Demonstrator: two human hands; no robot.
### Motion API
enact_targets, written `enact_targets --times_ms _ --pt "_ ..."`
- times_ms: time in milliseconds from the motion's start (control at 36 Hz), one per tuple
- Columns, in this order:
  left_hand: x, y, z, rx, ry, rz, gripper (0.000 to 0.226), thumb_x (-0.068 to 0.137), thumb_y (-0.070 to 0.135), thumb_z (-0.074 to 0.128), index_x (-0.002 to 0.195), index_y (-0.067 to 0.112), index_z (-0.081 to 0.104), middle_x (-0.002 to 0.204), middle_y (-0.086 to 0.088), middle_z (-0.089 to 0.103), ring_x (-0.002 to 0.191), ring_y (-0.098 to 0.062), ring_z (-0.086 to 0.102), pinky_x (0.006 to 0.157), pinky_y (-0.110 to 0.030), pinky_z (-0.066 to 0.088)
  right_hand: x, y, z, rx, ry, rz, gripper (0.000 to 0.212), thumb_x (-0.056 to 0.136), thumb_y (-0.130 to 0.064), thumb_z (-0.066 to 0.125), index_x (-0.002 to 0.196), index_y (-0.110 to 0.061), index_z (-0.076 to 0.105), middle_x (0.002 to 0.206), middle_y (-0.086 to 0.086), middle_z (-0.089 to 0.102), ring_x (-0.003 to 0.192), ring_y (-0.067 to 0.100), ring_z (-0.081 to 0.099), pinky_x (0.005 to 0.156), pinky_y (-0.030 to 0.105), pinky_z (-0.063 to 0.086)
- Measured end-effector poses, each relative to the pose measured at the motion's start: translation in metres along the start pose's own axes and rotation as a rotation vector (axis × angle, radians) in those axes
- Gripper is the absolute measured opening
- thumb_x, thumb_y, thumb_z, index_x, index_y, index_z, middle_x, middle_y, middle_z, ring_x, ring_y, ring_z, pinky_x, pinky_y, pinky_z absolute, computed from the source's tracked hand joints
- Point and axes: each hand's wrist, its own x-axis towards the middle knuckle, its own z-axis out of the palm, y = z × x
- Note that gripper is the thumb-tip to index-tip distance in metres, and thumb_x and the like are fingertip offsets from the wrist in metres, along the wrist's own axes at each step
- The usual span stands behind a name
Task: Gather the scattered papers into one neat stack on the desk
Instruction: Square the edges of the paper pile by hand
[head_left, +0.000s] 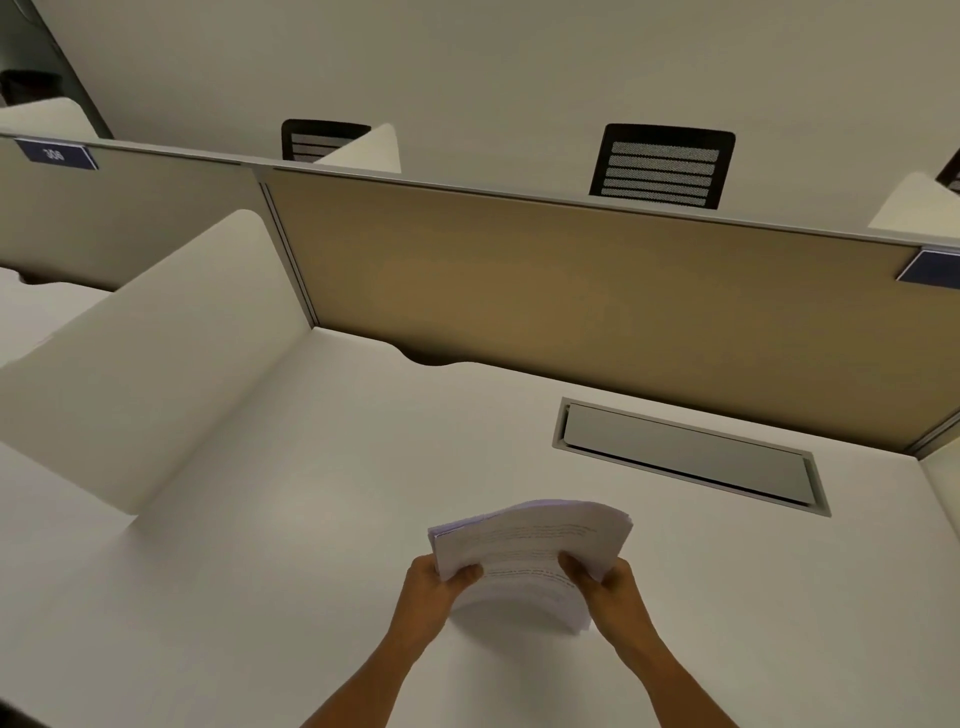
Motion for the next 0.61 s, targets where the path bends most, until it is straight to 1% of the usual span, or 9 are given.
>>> enact_targets --times_ms 111,194,278,333,361,444,500,556,611 --pt "0.005 -0.006 -0.012 0.058 -0.039 -0.016 0.025 0.083 0.016 0.077 0.091 0.039 0.072 0.091 0.019 0.078 0.094 -0.020 0.075 0.080 -0.026 0.062 0.006 -0.008 -0.007 -0.166 -0.011 -0.018 0.004 0.092 -0.028 0.069 0.091 -0.030 0.073 0.089 -0.001 0.078 0.082 0.018 0.075 0.079 0.041 0.063" --pt "0.013 0.003 -0.027 0.010 -0.083 0.005 0.052 0.076 0.020 0.083 0.121 0.032 0.060 0.116 0.007 0.073 0.106 -0.022 0.071 0.089 -0.034 0.060 0.009 -0.024 -0.017 -0.316 -0.057 -0.079 0.011 0.091 -0.032 0.070 0.083 -0.029 0.076 0.081 -0.005 0.079 0.072 0.013 0.075 0.071 0.037 0.064" --pt "0.018 0.022 -0.038 0.136 0.016 0.103 0.123 0.064 0.031 0.091 0.153 0.037 0.006 0.159 0.011 0.021 0.139 -0.012 0.038 0.110 -0.035 0.039 0.012 -0.041 -0.027 -0.518 -0.115 -0.136 0.020 0.094 -0.030 0.065 0.081 -0.019 0.076 0.080 0.000 0.078 0.071 0.021 0.073 0.067 0.041 0.059" --pt "0.021 0.038 -0.041 0.337 0.003 0.236 0.142 0.057 0.049 0.088 0.149 0.044 -0.019 0.160 0.024 -0.021 0.148 -0.004 0.003 0.113 -0.032 0.023 0.014 -0.055 -0.029 -0.668 -0.173 -0.164 0.019 0.095 -0.034 0.061 0.087 -0.025 0.076 0.085 -0.002 0.078 0.073 0.018 0.073 0.067 0.037 0.060" --pt "0.023 0.046 -0.041 0.424 -0.046 0.317 0.141 0.057 0.057 0.085 0.147 0.047 -0.023 0.156 0.028 -0.029 0.148 -0.002 -0.006 0.113 -0.031 0.021 0.014 -0.062 -0.029 -0.735 -0.203 -0.175 0.018 0.095 -0.036 0.060 0.093 -0.029 0.076 0.089 -0.005 0.078 0.074 0.014 0.073 0.066 0.034 0.061" --pt "0.028 0.072 -0.035 0.588 -0.262 0.440 0.115 0.065 0.067 0.075 0.148 0.056 -0.004 0.159 0.033 -0.010 0.150 0.000 -0.004 0.116 -0.032 0.020 0.012 -0.079 -0.026 -0.920 -0.283 -0.208 0.021 0.095 -0.039 0.058 0.107 -0.034 0.074 0.093 -0.010 0.078 0.075 0.010 0.072 0.060 0.024 0.058" --pt "0.029 0.087 -0.029 0.577 -0.385 0.420 0.076 0.074 0.060 0.073 0.137 0.065 0.030 0.148 0.043 0.026 0.143 0.005 0.029 0.115 -0.032 0.035 0.011 -0.087 -0.023 -1.028 -0.316 -0.246 0.024 0.094 -0.038 0.057 0.112 -0.036 0.072 0.095 -0.009 0.078 0.073 0.009 0.071 0.057 0.020 0.053" --pt "0.026 0.092 -0.022 0.561 -0.437 0.393 0.036 0.081 0.051 0.067 0.115 0.060 0.058 0.117 0.043 0.059 0.109 0.009 0.061 0.091 -0.017 0.054 0.010 -0.090 -0.020 -1.081 -0.325 -0.262 0.027 0.093 -0.037 0.057 0.117 -0.036 0.071 0.098 -0.007 0.079 0.075 0.011 0.072 0.065 0.023 0.059" --pt "0.023 0.092 -0.013 0.502 -0.400 0.348 0.017 0.081 0.050 0.061 0.094 0.047 0.071 0.086 0.033 0.070 0.081 0.008 0.067 0.069 -0.013 0.054 0.008 -0.091 -0.020 -1.095 -0.311 -0.269 0.029 0.092 -0.037 0.057 0.118 -0.037 0.070 0.101 -0.007 0.078 0.077 0.012 0.073 0.071 0.026 0.062"
